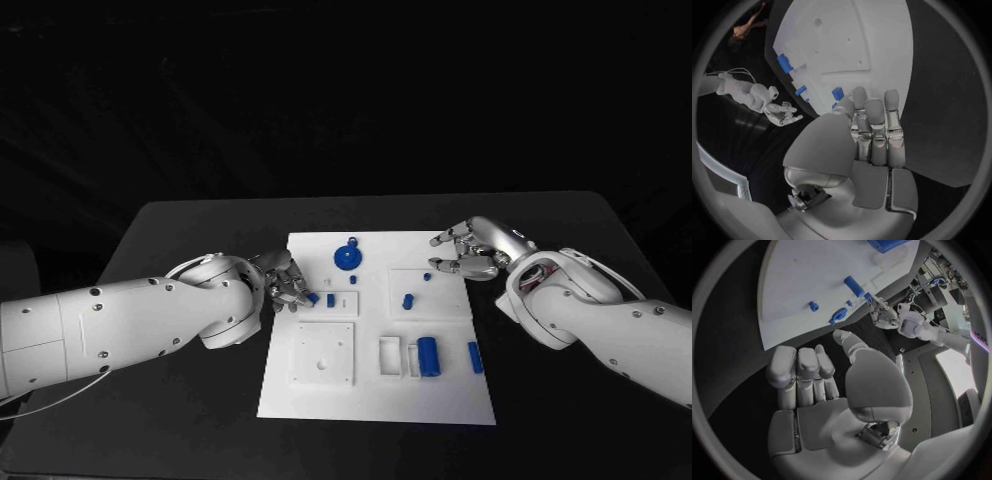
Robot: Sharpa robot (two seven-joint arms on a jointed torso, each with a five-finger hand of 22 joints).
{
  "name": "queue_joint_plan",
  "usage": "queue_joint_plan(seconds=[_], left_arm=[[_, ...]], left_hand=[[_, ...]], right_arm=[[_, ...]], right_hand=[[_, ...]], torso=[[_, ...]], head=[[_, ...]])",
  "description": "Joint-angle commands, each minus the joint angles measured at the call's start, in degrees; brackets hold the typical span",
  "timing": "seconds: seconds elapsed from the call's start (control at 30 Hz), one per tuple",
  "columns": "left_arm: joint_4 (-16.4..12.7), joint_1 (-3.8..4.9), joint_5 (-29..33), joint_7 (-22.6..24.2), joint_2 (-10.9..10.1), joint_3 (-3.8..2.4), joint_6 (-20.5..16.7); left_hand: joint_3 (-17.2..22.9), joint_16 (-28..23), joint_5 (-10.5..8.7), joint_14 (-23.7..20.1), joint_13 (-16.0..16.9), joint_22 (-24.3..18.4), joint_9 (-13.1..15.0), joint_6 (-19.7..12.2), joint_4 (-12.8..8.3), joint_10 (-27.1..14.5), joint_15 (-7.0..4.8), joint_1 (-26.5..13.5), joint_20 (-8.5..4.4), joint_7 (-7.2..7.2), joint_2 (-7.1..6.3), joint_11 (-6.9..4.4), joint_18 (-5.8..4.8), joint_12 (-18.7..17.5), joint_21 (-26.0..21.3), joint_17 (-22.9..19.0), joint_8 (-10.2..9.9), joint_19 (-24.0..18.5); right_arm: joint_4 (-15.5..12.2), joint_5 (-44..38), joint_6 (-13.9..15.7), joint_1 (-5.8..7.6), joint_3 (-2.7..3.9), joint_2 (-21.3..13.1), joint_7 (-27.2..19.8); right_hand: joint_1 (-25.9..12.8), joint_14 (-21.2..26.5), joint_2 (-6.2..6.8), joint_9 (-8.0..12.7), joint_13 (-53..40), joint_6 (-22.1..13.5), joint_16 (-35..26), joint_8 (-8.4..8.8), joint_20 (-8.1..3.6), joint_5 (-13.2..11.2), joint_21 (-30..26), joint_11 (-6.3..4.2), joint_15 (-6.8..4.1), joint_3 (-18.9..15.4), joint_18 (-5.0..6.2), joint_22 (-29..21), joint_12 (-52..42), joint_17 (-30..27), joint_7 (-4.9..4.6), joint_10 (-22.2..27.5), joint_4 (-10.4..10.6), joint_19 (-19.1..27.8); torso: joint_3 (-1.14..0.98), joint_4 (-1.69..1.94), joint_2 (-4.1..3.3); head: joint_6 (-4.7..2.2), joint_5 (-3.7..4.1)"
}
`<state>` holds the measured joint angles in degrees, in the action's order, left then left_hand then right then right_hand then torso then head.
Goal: Assemble the parts on the task board
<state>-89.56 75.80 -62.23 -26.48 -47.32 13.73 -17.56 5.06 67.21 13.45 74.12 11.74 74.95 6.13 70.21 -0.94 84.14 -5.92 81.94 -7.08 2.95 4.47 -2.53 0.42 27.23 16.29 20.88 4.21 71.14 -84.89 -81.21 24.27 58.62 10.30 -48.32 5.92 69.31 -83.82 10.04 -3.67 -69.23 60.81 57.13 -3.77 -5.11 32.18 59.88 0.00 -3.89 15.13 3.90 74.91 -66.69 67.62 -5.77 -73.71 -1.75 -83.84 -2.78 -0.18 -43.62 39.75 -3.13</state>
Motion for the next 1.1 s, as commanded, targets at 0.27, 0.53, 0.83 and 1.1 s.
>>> queue_joint_plan(seconds=[0.27, 0.53, 0.83, 1.1], left_arm=[[0.5, 0.18, 15.2, 8.8, -1.4, -0.18, 1.2], [2.3, 1.32, 30.0, 14.8, -1.7, -0.36, 7.7], [3.5, 2.11, 44.2, 17.0, -1.2, -0.40, 18.5], [3.5, 2.24, 49.0, 17.2, -0.7, -0.40, 21.7]], left_hand=[[2.1, 0.8, 1.41, 0.3, 0.4, 1.2, 3.2, 1.9, -2.2, 2.0, -0.39, -1.6, -0.32, -0.97, 0.46, -0.04, -0.24, 0.9, 1.4, 0.5, -0.1, -0.6], [2.9, 1.5, 5.17, 0.5, 0.7, 1.3, 4.6, 2.2, -4.4, 2.1, -0.56, -3.1, -0.51, -1.09, 0.15, -0.27, -0.14, 1.4, 2.3, 1.0, -0.1, -0.7], [5.0, 1.9, 10.49, 0.7, 0.8, 1.2, 7.2, 2.7, -8.7, 2.2, -0.81, -7.4, -0.77, -1.35, -0.34, -0.54, -0.01, 2.1, 4.2, 1.7, -0.2, -1.1], [5.8, 2.0, 13.24, 1.0, 0.8, 1.2, 9.8, 3.1, -10.7, 2.2, -1.00, -10.5, -0.94, -1.77, -0.58, -0.91, -0.12, 2.7, 4.9, 2.0, 0.0, -1.2]], right_arm=[[-1.9, -2.5, 0.9, -0.09, 0.01, 0.6, -4.5], [-4.3, -5.1, 1.6, -0.06, 0.00, 1.3, -7.1], [-7.2, -10.1, 0.5, 0.13, -0.04, 3.7, -8.4], [-7.8, -15.1, -1.0, 0.50, -0.54, 6.7, -7.8]], right_hand=[[0.6, 0.0, -0.79, 0.1, -0.3, 0.9, -0.2, 0.24, -0.13, -0.9, 0.3, -0.30, -0.29, 1.8, 0.47, 7.9, -0.1, 0.1, -0.03, -0.3, -3.8, -2.6], [0.2, 0.0, -1.65, 0.1, -0.5, 1.5, 0.0, 0.24, -0.22, -1.9, 0.7, -0.38, -0.34, 2.1, 0.28, 8.0, -0.4, 0.3, 0.09, -0.5, -6.5, -2.6], [0.3, 0.0, -2.39, 0.1, -0.7, 2.3, 0.3, 0.23, -0.31, -4.3, 1.2, -0.38, -0.40, 2.0, 0.02, 8.0, -0.5, 0.5, 0.30, -0.8, -8.5, -2.5], [0.9, 0.0, -2.48, 0.1, -0.7, 1.9, 0.3, 0.26, -0.32, -7.6, 1.3, -0.22, -0.37, 1.4, -0.12, 8.0, -0.5, 0.5, 0.23, -0.8, -9.1, -2.5]], torso=[[-0.03, -0.03, 0.13], [-0.01, -0.12, 0.04], [-0.04, -0.03, -0.01], [-0.04, 0.00, -0.02]], head=[[-1.48, -0.31], [-2.45, -0.85], [-3.27, -1.21], [-3.58, -1.25]])
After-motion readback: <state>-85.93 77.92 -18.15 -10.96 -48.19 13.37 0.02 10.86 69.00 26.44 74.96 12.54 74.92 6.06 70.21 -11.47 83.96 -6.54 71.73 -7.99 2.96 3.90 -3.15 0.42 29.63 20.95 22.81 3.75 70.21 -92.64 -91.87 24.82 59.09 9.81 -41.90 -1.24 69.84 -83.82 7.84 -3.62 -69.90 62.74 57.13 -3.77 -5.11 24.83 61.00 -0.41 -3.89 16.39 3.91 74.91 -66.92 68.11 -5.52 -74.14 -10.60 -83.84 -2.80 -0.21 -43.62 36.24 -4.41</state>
